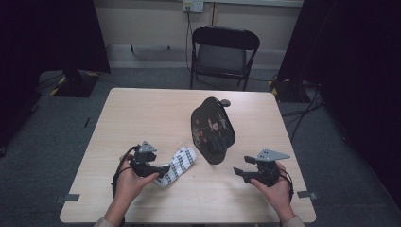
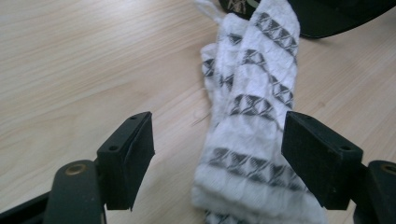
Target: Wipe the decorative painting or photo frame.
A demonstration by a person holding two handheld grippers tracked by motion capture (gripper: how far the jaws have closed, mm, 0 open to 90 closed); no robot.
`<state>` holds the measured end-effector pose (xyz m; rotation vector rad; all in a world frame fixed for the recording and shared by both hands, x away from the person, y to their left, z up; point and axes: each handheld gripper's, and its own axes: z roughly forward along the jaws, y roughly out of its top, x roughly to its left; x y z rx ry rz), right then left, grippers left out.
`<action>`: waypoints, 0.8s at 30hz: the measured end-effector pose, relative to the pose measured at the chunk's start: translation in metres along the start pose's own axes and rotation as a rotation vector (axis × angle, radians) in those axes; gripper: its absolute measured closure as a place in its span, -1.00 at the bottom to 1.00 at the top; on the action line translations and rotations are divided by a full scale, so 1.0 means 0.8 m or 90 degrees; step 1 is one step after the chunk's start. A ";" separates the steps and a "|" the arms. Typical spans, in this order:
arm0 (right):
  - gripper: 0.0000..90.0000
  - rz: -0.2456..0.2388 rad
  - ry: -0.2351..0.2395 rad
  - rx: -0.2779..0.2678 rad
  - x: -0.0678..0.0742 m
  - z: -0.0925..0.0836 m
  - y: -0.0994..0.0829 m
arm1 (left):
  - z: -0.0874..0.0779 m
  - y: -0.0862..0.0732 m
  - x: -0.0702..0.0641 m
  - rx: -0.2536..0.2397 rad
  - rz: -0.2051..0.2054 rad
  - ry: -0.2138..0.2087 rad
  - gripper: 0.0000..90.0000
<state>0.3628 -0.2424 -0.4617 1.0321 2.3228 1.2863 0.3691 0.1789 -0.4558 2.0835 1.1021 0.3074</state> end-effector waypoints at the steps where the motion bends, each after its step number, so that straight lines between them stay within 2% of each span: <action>1: -0.30 0.000 0.000 0.000 0.000 0.000 0.000 | 0.000 0.000 0.000 0.000 0.000 0.000 -0.45; 3: -0.33 0.002 -0.004 0.004 -0.004 0.000 -0.003 | -0.006 -0.005 0.006 0.002 0.001 0.000 -0.47; 4: -0.34 0.004 -0.002 0.006 -0.005 0.000 -0.004 | -0.013 -0.012 0.013 -0.002 -0.010 0.007 -0.47; 10: -0.44 0.016 -0.008 0.019 -0.010 0.003 -0.007 | -0.025 -0.030 0.027 0.000 -0.020 0.012 -0.52; 12: -0.45 0.014 -0.007 0.023 -0.011 0.005 -0.008 | -0.029 -0.035 0.031 0.008 -0.019 0.007 -0.55; 19: -0.48 0.015 -0.012 0.034 -0.017 0.006 -0.011 | -0.036 -0.045 0.043 0.003 -0.042 0.019 -0.53; 23: -0.52 0.028 -0.023 0.037 -0.024 0.005 -0.016 | -0.040 -0.051 0.052 0.006 -0.035 0.024 -0.53; 24: -0.53 0.029 -0.024 0.037 -0.025 0.004 -0.017 | -0.041 -0.053 0.055 0.008 -0.024 0.020 -0.53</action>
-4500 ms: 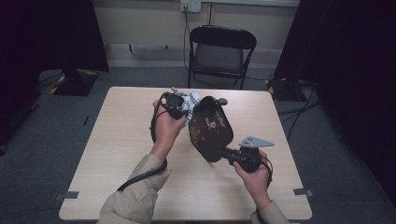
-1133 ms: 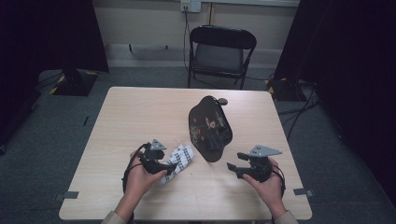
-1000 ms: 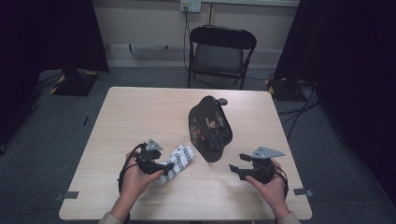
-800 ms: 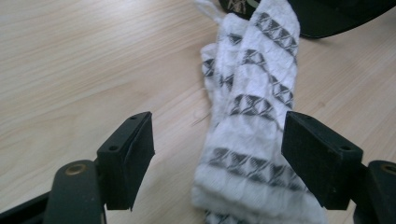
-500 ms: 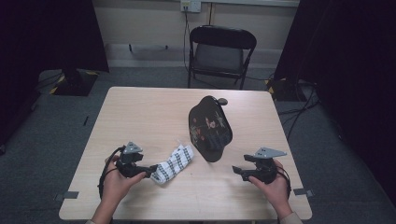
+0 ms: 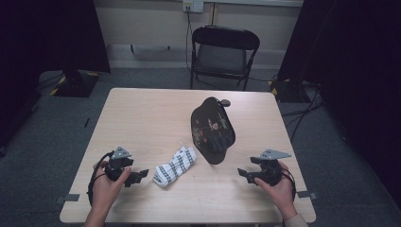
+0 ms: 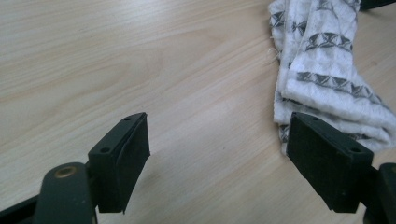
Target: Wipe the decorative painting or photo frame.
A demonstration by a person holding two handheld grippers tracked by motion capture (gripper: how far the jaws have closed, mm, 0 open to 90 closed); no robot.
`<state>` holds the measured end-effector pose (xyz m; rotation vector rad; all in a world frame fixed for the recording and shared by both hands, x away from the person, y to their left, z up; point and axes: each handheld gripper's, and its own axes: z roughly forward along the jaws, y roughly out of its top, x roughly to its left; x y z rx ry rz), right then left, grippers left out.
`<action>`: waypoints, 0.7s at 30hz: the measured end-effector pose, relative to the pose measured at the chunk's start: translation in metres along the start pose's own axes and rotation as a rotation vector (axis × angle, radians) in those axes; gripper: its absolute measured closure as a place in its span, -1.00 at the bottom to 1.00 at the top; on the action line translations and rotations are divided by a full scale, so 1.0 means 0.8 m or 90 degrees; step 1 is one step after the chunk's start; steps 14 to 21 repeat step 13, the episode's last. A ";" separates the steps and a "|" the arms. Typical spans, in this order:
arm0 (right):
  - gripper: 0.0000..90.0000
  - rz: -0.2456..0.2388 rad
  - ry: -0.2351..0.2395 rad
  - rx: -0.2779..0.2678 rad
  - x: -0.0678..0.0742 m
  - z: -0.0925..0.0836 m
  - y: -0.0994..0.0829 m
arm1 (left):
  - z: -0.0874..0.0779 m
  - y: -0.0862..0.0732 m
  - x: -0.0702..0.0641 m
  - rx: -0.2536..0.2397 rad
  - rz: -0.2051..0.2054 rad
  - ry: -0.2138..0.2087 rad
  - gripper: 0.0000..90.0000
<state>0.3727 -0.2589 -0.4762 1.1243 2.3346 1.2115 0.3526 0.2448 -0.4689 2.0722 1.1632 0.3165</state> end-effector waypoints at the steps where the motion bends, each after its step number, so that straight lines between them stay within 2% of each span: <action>1: -0.53 0.000 -0.002 0.000 -0.001 -0.001 0.000 | -0.001 -0.002 0.003 0.004 0.004 -0.003 -0.53; 3: -0.56 -0.004 -0.005 0.009 -0.002 -0.002 -0.002 | -0.003 -0.005 0.007 0.013 -0.008 0.003 -0.53; 8: -0.57 0.008 -0.004 0.010 -0.005 -0.003 -0.004 | -0.005 -0.010 0.013 0.007 -0.012 0.010 -0.52; 11: -0.60 0.007 0.000 0.012 -0.004 -0.003 -0.002 | -0.006 -0.011 0.014 0.010 -0.005 0.008 -0.53; 21: -0.60 0.005 0.001 0.008 -0.004 -0.003 -0.002 | -0.005 -0.012 0.014 0.011 -0.006 0.010 -0.53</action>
